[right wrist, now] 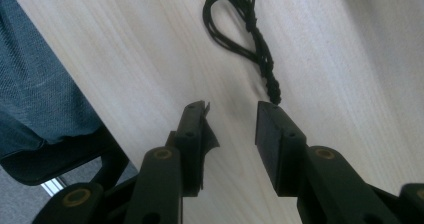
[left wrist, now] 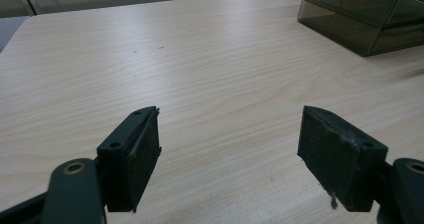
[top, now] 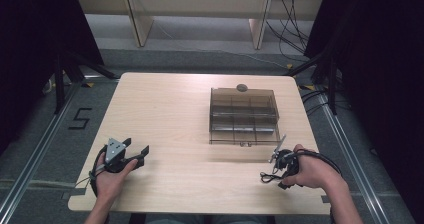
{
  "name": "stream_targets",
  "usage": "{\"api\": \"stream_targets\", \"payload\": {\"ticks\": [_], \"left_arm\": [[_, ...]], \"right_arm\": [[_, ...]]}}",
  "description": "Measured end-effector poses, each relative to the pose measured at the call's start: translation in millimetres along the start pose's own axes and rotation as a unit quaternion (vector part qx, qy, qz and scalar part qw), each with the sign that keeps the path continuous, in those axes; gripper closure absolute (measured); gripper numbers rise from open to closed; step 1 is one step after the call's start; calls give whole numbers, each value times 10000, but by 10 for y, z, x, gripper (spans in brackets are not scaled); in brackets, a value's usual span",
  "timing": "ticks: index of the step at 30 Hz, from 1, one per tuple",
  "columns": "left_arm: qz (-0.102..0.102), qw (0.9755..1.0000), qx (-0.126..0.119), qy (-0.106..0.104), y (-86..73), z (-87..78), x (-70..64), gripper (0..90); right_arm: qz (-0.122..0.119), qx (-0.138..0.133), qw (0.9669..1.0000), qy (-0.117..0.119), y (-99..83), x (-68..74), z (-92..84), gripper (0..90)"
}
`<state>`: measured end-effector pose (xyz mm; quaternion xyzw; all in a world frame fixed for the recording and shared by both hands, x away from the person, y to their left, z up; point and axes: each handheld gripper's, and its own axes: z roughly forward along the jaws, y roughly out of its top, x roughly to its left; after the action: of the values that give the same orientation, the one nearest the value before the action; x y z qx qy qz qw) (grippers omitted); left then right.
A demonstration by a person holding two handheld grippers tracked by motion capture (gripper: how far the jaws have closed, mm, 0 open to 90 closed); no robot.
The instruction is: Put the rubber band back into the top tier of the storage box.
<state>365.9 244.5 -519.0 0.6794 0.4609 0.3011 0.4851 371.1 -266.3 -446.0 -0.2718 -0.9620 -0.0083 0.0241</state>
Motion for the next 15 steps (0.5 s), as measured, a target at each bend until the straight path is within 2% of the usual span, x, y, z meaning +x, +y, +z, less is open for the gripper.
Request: {"api": "stream_targets", "payload": {"ticks": [3,5,7,12,15], "left_arm": [[6,10000,1,-17,2,2,-3,241],[23,10000,30,8,7,-3,-6,242],[17,10000,-3,-25,6,5,-3,242],[18,10000,30,-7,11,3,-3,242],[11,10000,22,-14,12,7,-6,242]], "right_arm": [[136,21,9999,1,-9,24,-7,656],[57,-21,9999,91,-16,19,-7,656],[45,24,10000,31,-28,11,3,654],[189,85,9996,186,-28,25,18,638],[188,117,9997,72,-27,11,19,635]]}}
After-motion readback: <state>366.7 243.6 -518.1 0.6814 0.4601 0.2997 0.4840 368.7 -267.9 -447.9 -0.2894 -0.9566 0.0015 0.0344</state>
